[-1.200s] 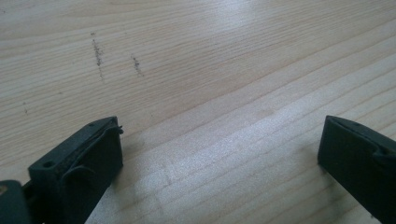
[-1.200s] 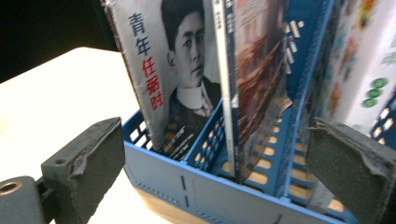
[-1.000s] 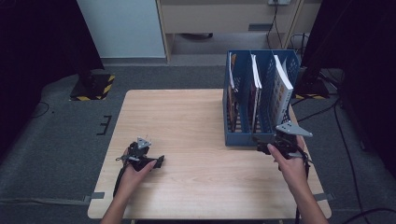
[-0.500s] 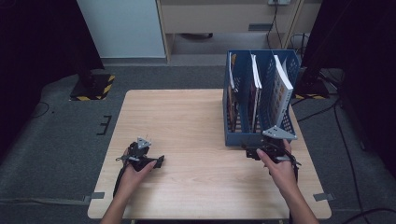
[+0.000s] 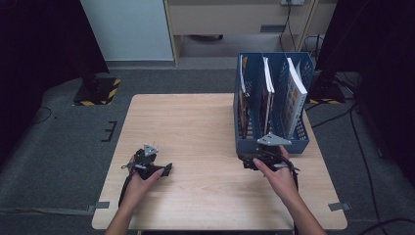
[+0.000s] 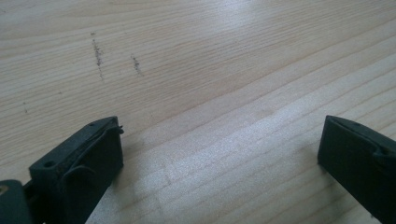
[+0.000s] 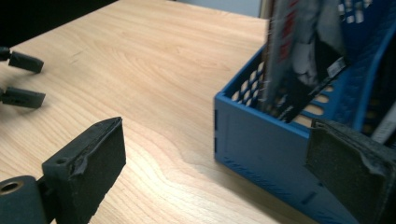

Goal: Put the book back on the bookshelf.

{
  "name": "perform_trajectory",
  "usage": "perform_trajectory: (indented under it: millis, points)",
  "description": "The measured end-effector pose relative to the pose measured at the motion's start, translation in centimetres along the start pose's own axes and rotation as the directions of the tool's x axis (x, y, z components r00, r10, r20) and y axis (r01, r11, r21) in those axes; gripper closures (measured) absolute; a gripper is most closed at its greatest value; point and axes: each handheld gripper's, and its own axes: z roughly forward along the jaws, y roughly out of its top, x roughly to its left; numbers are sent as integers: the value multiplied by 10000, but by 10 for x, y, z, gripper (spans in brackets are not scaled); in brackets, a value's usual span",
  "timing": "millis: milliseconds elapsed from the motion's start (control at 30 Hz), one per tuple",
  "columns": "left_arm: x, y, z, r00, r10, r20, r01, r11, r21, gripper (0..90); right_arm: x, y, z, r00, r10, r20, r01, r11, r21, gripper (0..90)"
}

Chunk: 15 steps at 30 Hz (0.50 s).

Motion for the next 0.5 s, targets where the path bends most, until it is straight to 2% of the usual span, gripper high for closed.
perform_trajectory:
  millis: [133,167,500]
  points:
    - [-1,0,0,10000,-16,24,16,10000,-28,0,7,-4,9,9998,-122,-134,126,9995,300,63]
    - [-1,0,0,10000,-12,26,12,10000,-26,0,10,-5,11,9998,-31,-180,39,9991,411,64]
    - [-1,0,0,10000,-15,28,15,10000,-13,0,29,-17,29,9967,-504,-641,581,9906,1236,66]
